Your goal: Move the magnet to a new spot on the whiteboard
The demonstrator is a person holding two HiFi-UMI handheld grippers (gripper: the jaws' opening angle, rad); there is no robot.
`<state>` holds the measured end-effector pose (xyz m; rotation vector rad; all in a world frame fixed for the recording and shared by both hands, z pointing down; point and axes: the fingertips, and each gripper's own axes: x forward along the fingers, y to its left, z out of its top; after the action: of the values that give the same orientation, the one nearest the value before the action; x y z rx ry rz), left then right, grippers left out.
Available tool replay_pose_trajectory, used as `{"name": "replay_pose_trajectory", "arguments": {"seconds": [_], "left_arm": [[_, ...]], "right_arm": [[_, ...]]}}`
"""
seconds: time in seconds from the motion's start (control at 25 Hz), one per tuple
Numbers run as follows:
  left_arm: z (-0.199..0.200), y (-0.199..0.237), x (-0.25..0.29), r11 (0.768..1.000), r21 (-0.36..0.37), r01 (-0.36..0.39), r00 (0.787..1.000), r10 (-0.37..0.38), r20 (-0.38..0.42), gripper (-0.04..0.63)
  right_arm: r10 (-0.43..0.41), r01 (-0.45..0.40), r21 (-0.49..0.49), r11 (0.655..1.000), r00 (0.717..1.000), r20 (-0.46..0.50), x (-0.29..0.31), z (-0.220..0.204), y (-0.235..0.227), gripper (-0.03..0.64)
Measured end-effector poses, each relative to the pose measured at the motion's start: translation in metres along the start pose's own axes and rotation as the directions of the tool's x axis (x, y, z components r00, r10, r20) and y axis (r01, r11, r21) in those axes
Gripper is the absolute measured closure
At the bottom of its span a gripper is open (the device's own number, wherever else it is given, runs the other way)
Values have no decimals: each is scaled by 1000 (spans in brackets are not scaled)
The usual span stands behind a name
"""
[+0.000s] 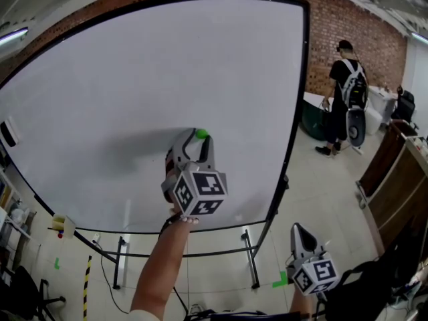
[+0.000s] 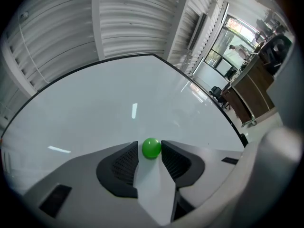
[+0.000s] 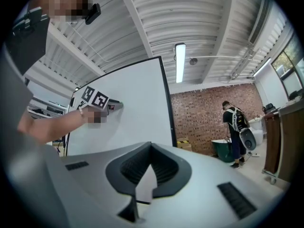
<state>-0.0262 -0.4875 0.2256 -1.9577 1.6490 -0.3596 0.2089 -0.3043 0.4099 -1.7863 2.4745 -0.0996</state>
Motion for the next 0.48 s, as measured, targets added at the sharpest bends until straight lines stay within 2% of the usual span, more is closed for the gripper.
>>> {"name": "replay_pose_trajectory", "arguments": {"seconds": [0.36, 0.48], "left_arm": [[-3, -2, 3, 988, 139, -63, 997, 67, -25, 458], [-3, -3, 5, 984, 162, -70, 997, 75, -26, 459]], "right_arm": [[1, -1, 12, 1000, 1000, 2, -2, 0, -3, 598], [-6, 6, 16, 1000, 1000, 6, -5, 0, -8, 598]]}}
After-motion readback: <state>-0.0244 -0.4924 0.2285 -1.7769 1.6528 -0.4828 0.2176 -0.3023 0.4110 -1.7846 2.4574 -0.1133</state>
